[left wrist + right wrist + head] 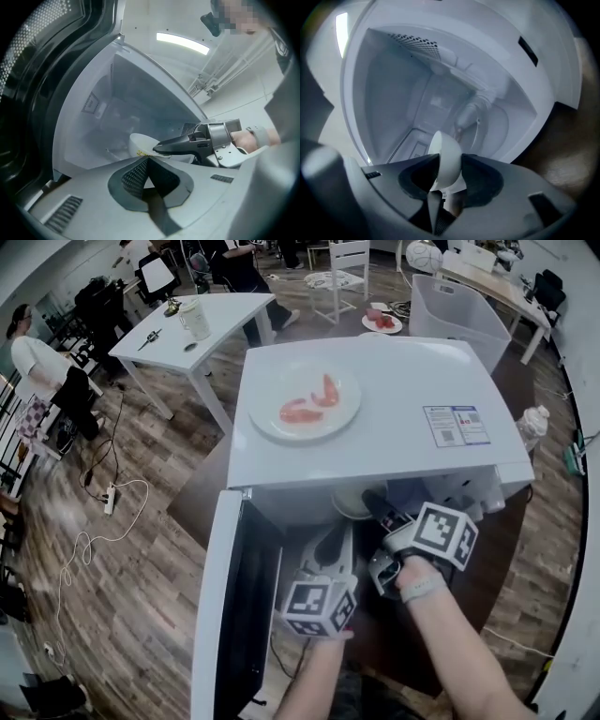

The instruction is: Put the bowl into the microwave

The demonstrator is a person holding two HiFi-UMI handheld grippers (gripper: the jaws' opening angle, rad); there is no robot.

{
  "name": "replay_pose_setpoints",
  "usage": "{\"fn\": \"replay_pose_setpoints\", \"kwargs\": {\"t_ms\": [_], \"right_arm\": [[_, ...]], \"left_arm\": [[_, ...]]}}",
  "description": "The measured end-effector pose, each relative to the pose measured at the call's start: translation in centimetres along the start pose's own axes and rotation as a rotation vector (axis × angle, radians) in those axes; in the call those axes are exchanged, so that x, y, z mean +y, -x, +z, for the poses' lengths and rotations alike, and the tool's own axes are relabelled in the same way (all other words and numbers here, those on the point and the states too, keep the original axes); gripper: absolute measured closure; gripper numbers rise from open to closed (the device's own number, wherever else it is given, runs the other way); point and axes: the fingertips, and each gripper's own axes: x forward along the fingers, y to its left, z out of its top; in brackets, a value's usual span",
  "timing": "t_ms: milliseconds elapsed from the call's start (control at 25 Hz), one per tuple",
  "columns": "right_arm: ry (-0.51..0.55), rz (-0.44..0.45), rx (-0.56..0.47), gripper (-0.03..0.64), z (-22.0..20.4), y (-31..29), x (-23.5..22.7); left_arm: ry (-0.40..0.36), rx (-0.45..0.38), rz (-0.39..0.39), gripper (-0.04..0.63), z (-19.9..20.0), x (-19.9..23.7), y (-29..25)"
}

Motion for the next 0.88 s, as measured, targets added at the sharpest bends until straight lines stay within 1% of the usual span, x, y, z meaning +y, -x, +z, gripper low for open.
{"fn": "replay_pose_setpoints", "kwargs": {"t_ms": [160, 280, 440, 640, 880], "right_arm": [[0.021, -0.016, -0.010, 0.463, 0.6, -0.7, 0.0], [0.030, -0.013, -0.015, 0.462, 0.8, -1.1, 0.2], [0.060, -0.011, -0.020, 0.460, 1.3, -1.5, 0.6], [0.057, 0.001, -0.036, 0.456, 2.0, -1.8, 0.8], [0.090, -0.016, -0.045, 0.456, 2.3, -1.6, 0.6]], "left_arm": [[0.011, -0.005, 0.011, 0.595, 0.5, 0.7, -0.7], [0.020, -0.008, 0.019, 0.595, 0.8, 1.0, -1.0], [0.022, 0.001, 0.018, 0.595, 0.9, 1.1, -1.4], [0.023, 0.007, 0.012, 0.595, 0.9, 1.1, -1.8], [0.027, 0.011, 0.006, 0.594, 1.0, 1.1, -2.2]]}}
